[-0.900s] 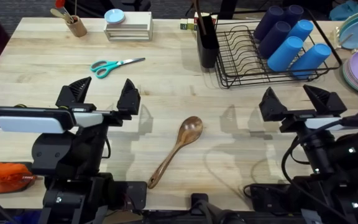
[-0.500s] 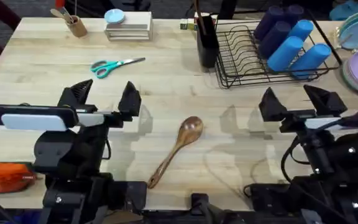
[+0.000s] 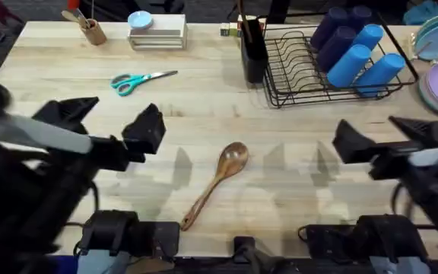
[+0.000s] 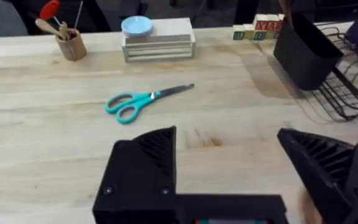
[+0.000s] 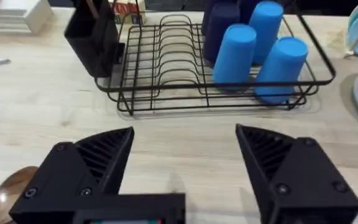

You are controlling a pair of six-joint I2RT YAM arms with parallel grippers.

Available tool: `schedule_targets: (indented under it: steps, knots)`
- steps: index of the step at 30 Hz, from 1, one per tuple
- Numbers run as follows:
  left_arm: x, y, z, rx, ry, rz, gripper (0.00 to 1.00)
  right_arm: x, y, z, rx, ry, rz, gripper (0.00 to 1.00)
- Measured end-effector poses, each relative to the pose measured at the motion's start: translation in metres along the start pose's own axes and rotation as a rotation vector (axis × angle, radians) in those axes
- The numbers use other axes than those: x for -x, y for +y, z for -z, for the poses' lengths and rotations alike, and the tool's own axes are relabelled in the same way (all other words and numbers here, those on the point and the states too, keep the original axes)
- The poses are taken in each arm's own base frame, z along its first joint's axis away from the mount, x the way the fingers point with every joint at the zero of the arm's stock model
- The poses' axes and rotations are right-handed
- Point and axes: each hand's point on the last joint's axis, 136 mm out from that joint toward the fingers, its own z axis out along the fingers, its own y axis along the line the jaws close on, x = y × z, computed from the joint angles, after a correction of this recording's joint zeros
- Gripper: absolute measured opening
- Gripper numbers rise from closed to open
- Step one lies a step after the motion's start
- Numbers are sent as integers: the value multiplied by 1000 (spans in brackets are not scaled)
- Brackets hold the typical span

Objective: Pick up the spoon on the table one by one and put them onto the rack

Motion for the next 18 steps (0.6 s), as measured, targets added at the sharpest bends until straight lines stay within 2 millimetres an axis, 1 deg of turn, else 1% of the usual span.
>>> schedule_targets:
  steps: [1,4,9,11,13,14,18]
  knots:
    - [5,0,4,-1,17,1,993,10,0,6,0,-3,0,995]
    - [22,-2,11,-8,60,6,993,29,1,19,2,21,-1,995]
    - [47,-7,17,-29,121,13,993,56,1,30,3,97,-3,995]
    - [68,-16,23,-78,203,27,993,87,2,36,3,235,-8,995]
    - [74,-19,26,-96,230,33,993,96,2,37,3,282,-9,995]
    - [81,-21,30,-108,267,39,993,108,2,37,3,333,-11,995]
    - [84,-24,33,-120,310,48,993,120,2,34,3,363,-12,995]
